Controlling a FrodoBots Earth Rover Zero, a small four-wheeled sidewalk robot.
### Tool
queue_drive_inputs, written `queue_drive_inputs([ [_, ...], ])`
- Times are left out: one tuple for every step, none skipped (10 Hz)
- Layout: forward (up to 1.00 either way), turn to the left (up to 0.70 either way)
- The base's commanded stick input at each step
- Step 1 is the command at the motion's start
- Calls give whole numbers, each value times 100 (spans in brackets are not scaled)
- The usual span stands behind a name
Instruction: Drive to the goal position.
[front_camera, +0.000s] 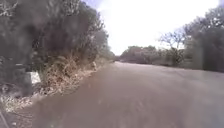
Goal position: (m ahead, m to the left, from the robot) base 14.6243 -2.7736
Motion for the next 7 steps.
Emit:
queue_drive_inputs([
  [50, 0],
  [50, 0],
  [50, 0],
  [50, 0],
  [50, 0],
  [50, 0],
  [50, 0],
])
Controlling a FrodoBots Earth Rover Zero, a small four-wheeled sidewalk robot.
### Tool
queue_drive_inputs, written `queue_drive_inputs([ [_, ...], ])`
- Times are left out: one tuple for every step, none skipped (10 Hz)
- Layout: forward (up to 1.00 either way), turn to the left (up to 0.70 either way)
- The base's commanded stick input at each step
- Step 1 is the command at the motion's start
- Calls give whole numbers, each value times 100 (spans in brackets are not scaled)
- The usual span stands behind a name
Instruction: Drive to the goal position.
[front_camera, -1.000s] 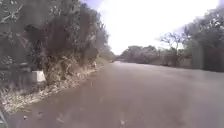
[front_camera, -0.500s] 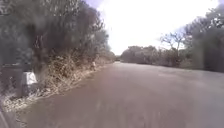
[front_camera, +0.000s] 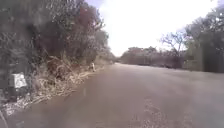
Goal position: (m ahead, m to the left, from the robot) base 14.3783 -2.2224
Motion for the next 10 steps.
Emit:
queue_drive_inputs([
  [50, 0],
  [50, 0],
  [50, 0],
  [50, 0],
  [50, 0],
  [50, 0],
  [50, 0],
  [50, 0],
  [50, 0],
  [50, 0],
])
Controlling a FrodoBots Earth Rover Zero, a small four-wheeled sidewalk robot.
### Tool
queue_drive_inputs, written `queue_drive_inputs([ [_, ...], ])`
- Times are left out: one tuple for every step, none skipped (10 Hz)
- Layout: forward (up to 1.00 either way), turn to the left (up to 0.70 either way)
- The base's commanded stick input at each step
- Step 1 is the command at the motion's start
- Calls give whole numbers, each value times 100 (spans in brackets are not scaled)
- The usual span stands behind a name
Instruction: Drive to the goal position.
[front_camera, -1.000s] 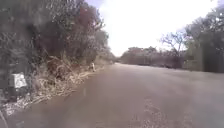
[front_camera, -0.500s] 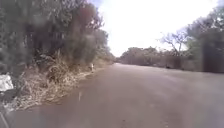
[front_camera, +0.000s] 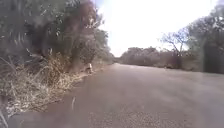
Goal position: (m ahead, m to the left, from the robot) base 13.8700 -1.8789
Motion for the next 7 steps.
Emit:
queue_drive_inputs([
  [50, 0],
  [50, 0],
  [50, 0],
  [50, 0],
  [50, 0],
  [50, 0],
  [50, 0],
])
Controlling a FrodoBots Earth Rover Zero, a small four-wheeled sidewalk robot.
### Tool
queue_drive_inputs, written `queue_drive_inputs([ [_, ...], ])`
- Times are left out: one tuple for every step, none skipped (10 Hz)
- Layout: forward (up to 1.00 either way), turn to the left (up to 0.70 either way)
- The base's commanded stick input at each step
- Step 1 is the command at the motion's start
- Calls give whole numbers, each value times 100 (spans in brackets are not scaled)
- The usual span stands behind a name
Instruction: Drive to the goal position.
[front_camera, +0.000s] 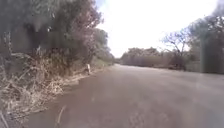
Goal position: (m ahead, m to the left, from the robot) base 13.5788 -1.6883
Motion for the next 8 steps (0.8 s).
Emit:
queue_drive_inputs([
  [50, 0],
  [50, 0],
  [50, 0],
  [50, 0],
  [50, 0],
  [50, 0],
  [50, 0],
  [50, 0],
])
